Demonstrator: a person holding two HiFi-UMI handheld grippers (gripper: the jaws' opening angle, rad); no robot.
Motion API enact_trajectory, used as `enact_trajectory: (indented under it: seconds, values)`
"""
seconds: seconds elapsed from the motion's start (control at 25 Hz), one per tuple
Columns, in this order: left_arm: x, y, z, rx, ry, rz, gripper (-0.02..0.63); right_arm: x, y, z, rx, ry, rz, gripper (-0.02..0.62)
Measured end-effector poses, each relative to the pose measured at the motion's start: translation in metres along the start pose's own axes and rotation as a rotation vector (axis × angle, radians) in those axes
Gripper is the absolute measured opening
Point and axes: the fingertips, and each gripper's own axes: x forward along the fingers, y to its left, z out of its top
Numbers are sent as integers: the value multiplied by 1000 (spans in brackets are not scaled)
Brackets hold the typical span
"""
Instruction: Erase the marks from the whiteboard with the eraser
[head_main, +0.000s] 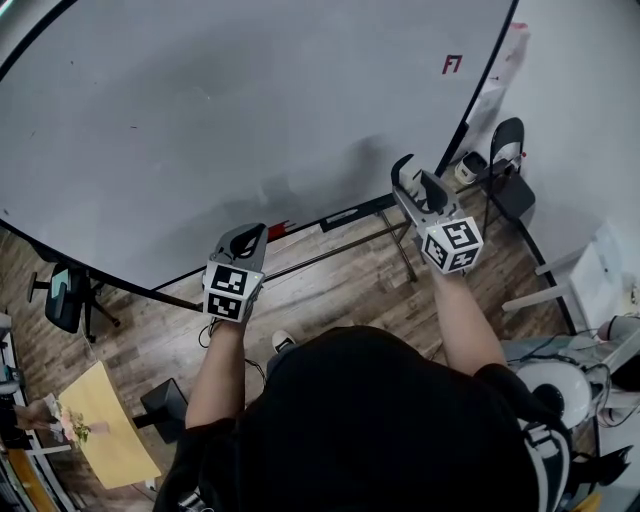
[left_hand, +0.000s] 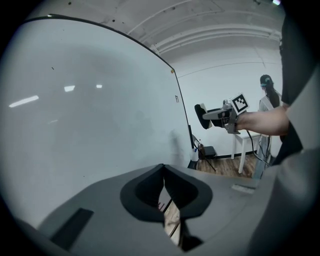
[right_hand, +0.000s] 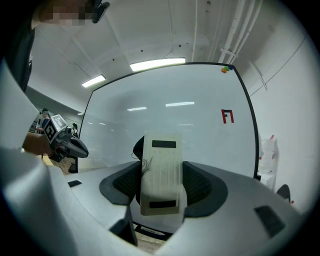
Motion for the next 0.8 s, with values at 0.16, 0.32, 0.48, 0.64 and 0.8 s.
enact_trajectory:
  seconds: [0.16,0.32,0.48,0.64,0.8]
  values:
    - [-11,-3,-1,0,-1,9,12,-5,14,0,-3,3,22,249]
    - [-13,-6,0,-4,-1,18,12,-4,23,-2,-5,12,49,249]
    - [-14,-9,0,-10,4,29,12,-1,27,-5,-4,22,73,249]
    - [-23,-11,-3,-18,6,41,11,-3,35,-5,-8,27,90,249]
    - [-34,-15,-7,-22,8,51,12,-6,45,-5,-8,31,102,249]
